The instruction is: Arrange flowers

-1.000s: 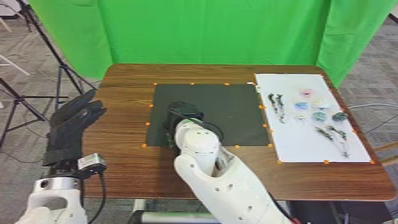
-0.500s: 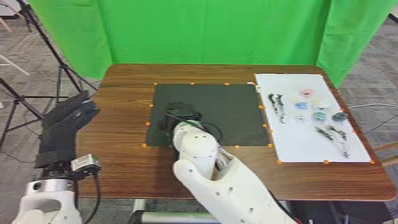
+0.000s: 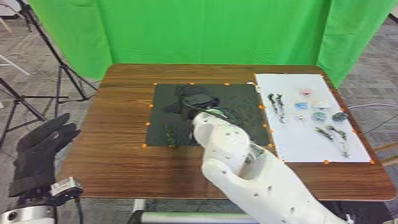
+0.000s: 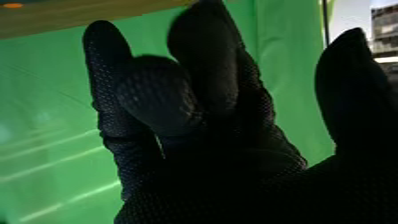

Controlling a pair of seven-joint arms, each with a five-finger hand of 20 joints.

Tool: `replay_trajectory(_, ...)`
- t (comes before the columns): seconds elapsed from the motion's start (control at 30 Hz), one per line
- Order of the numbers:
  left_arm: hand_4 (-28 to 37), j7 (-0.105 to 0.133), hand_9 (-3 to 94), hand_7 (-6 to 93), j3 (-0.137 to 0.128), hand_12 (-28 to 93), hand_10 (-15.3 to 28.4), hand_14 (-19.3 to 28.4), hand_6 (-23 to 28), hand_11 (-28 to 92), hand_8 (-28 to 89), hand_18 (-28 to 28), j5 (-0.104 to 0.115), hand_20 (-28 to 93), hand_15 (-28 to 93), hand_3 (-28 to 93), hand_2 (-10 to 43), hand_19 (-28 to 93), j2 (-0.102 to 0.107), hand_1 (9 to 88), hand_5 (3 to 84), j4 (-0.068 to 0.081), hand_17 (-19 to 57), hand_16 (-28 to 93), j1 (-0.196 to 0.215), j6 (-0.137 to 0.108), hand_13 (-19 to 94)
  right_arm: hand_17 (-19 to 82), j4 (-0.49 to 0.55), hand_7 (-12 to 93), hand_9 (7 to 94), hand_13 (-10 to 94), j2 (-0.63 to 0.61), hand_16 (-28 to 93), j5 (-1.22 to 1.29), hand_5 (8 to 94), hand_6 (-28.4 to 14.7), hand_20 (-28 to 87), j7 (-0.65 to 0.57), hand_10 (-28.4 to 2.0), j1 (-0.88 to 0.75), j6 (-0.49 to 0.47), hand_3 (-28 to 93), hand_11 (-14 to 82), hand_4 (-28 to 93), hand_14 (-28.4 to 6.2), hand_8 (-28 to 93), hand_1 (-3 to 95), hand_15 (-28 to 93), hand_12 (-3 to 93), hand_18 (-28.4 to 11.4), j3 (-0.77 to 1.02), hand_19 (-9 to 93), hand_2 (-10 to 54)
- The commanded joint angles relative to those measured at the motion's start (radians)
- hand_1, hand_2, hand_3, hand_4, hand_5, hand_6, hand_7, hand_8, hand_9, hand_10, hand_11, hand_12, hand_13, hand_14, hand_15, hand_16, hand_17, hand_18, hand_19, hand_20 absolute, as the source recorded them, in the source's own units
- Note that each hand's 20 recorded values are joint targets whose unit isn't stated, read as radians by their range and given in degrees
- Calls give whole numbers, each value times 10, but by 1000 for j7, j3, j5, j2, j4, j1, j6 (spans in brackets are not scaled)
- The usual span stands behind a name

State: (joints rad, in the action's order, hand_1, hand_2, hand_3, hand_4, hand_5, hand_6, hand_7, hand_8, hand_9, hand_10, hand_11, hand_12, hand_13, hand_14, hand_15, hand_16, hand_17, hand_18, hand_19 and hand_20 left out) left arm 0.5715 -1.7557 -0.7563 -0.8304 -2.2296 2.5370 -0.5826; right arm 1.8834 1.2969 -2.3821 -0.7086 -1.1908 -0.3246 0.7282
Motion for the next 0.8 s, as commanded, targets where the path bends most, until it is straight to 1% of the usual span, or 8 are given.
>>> replay_trajectory(0.03, -212, 54, 374, 176, 12, 81, 200, 271, 99, 371, -110, 218, 53, 24, 622, 825, 45, 572, 31, 242, 408, -6, -90, -158, 27, -35, 251, 342, 73, 211, 725, 722, -90, 170, 14, 685, -91, -183, 106, -202, -77, 21, 737, 396, -179, -169, -94, 208, 699, 206, -267, 50, 873, 138)
replay_trajectory(0.2, -211, 80, 373, 176, 17, 81, 200, 271, 98, 371, -110, 218, 79, 25, 622, 827, 46, 572, 60, 242, 408, -6, -90, -158, 43, -53, 251, 282, 110, 208, 681, 653, -163, 155, -4, 666, -83, -152, 201, -221, -105, 46, 761, 299, -174, -188, -99, 193, 679, 185, -268, 82, 837, 148)
replay_trajectory(0.27, -209, 93, 373, 177, 14, 81, 200, 271, 98, 370, -110, 218, 94, 25, 622, 828, 46, 572, 64, 243, 408, -7, -90, -158, 55, -57, 251, 236, 114, 206, 632, 594, -155, 139, 21, 644, -77, -96, 266, -230, -140, 33, 786, 267, -178, -200, -105, 194, 685, 185, -266, 123, 788, 152)
replay_trajectory(0.33, -209, 92, 373, 177, 25, 81, 200, 271, 98, 371, -109, 218, 91, 25, 622, 829, 45, 572, 61, 244, 407, -6, -90, -158, 49, -58, 251, 216, 126, 214, 606, 569, -174, 125, 4, 633, -73, -55, 284, -231, -158, 19, 798, 255, -179, -206, -115, 193, 689, 176, -264, 130, 761, 159)
replay_trajectory(0.6, -207, 120, 372, 177, 25, 81, 199, 271, 98, 370, -109, 218, 111, 26, 620, 830, 46, 571, 77, 245, 407, -11, -90, -158, 65, -70, 251, 190, 147, 204, 565, 531, -343, 109, -40, 609, -64, -11, 156, -239, -90, 150, 815, 207, -178, -215, -118, 179, 674, 162, -261, 68, 745, 162)
replay_trajectory(0.63, -208, 112, 372, 176, 21, 81, 199, 271, 98, 370, -110, 218, 106, 26, 621, 829, 46, 571, 71, 245, 407, -13, -90, -158, 67, -67, 250, 194, 151, 201, 564, 535, -372, 110, -37, 606, -66, -6, 129, -239, -84, 165, 813, 205, -178, -213, -118, 179, 678, 163, -260, 67, 753, 159)
replay_trajectory(0.67, -208, 125, 372, 177, 21, 81, 199, 271, 98, 370, -109, 218, 116, 26, 621, 829, 46, 571, 78, 246, 407, -13, -90, -158, 73, -74, 250, 201, 154, 196, 564, 542, -398, 112, -30, 596, -69, -1, 96, -238, -74, 180, 810, 204, -178, -209, -116, 179, 687, 163, -260, 63, 762, 153)
replay_trajectory(0.8, -207, 129, 372, 177, 7, 81, 199, 271, 98, 370, -109, 217, 122, 26, 621, 830, 45, 571, 88, 247, 406, -20, -90, -157, 91, -80, 250, 255, 171, 158, 603, 600, -452, 136, 22, 552, -94, 10, 19, -226, -124, 162, 790, 272, -179, -179, -101, 199, 752, 185, -252, 167, 819, 122)
